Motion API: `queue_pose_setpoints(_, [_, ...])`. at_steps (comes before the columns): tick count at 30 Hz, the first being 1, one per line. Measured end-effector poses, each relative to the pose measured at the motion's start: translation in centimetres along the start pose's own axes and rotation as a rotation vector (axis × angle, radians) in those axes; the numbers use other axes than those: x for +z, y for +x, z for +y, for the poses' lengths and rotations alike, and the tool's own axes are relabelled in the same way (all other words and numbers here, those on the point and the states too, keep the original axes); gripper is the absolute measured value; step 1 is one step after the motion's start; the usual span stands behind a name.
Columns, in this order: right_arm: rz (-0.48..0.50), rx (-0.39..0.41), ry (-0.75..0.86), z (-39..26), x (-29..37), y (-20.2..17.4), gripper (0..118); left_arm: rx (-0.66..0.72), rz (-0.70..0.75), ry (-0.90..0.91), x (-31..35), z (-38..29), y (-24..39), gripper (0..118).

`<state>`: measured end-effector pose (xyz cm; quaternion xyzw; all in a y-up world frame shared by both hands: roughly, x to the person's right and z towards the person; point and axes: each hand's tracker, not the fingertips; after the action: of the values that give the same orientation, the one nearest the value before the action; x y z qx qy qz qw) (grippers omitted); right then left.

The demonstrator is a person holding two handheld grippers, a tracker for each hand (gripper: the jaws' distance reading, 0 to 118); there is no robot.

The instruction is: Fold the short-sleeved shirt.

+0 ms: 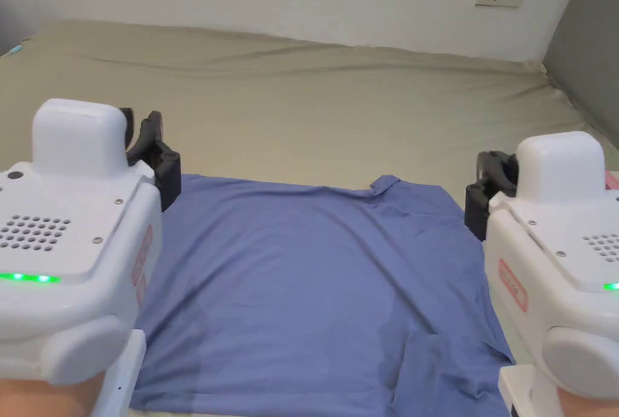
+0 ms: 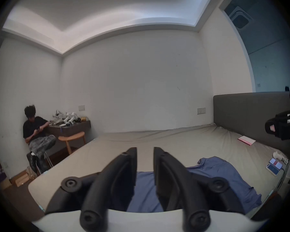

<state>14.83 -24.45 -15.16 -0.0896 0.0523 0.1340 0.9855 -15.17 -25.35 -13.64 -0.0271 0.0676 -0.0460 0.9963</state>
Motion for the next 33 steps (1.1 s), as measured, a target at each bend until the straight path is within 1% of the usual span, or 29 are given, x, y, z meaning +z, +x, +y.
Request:
queue_pose_setpoints(1, [0.0, 0.003, 0.002, 0.1, 0.2, -0.4, 6, -0.024, 0.002, -0.012, -0.1, -0.1, 0.3, 13])
queue_pose_setpoints(2, [0.0, 0.006, -0.006, 0.2, 0.3, -0.8, 2, -0.039, -0.003, -0.012, 0.0, -0.1, 0.7, 5])
queue_pose_setpoints(3, [0.002, 0.003, -0.003, 0.0, 0.2, -0.8, 2, -0.051, 0.002, -0.006, 0.2, -0.3, 1.1, 0])
queue_pose_setpoints(5, [0.012, -0.01, 0.004, -0.2, 0.4, -1.0, 2, -0.073, 0.002, -0.014, 0.2, -0.2, 1.3, 0])
queue_pose_setpoints(10, [-0.004, 0.01, 0.0, -0.5, 0.1, -1.2, 2, -0.09, -0.005, -0.035, 0.2, -0.2, 1.4, 0])
queue_pose_setpoints(13, [0.004, -0.009, -0.02, -0.7, -0.1, -0.8, 2, -0.09, -0.014, -0.074, -0.1, -0.7, 0.8, 0])
queue_pose_setpoints(16, [0.006, -0.014, -0.038, -1.0, -0.1, -0.6, 2, -0.048, -0.076, -0.168, -0.6, -2.7, -0.9, 0])
queue_pose_setpoints(18, [0.012, -0.007, -0.054, -1.4, -0.3, -0.4, 2, -0.107, -0.055, -0.265, -1.2, -5.2, -2.3, 0])
queue_pose_setpoints(20, [0.013, 0.001, -0.078, -1.9, -0.3, -0.4, 2, -0.134, -0.034, -0.381, -1.7, -8.0, -3.7, 0])
queue_pose_setpoints(21, [0.016, 0.002, -0.09, -2.2, -0.4, -0.4, 2, -0.138, -0.057, -0.461, -2.0, -9.7, -4.6, 7])
queue_pose_setpoints(22, [0.015, 0.005, -0.102, -2.5, -0.4, -0.3, 2, -0.124, -0.081, -0.537, -2.3, -11.4, -5.6, 17])
queue_pose_setpoints(23, [0.013, 0.009, -0.114, -2.7, -0.3, -0.3, 2, -0.097, -0.085, -0.623, -2.7, -13.1, -6.4, 29])
queue_pose_setpoints(25, [0.007, 0.011, -0.133, -3.1, -0.4, 0.0, 2, -0.056, -0.058, -0.765, -3.1, -16.7, -7.8, 78])
queue_pose_setpoints(26, [0.005, 0.007, -0.143, -3.3, -0.5, 0.2, 2, -0.061, -0.052, -0.839, -3.1, -18.6, -8.2, 99])
queue_pose_setpoints(27, [0.002, 0.003, -0.152, -3.4, -0.3, 0.2, 2, -0.072, -0.043, -0.868, -2.9, -20.2, -8.6, 112])
queue_pose_setpoints(30, [-0.017, 0.007, -0.183, -3.7, -0.3, 0.5, 2, -0.087, 0.015, -0.992, -2.8, -24.0, -8.9, 112])
queue_pose_setpoints(33, [-0.024, 0.002, -0.208, -3.9, -0.6, 0.9, 2, -0.025, 0.079, -1.056, -3.3, -26.3, -9.1, 111])
